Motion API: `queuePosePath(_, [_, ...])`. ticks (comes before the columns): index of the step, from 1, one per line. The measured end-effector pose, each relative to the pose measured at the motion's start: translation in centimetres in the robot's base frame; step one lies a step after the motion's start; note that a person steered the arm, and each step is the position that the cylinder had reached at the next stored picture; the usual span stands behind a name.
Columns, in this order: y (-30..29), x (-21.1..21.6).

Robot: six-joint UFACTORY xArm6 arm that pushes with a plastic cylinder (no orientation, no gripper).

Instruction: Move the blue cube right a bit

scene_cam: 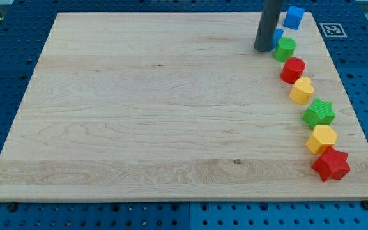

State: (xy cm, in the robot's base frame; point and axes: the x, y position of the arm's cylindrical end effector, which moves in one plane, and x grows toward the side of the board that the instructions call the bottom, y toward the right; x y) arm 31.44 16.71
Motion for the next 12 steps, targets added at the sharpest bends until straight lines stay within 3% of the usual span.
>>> queuePosePath(3, [2.8,0.5])
queuePosePath(5, [-5.0,0.2])
queuePosePath(6, [-6.4,-5.2])
queuePosePath(7, [-4.3,-11.3])
queuePosePath(10, [-2.2,-12.3])
queuePosePath(12, [4.5,-12.3])
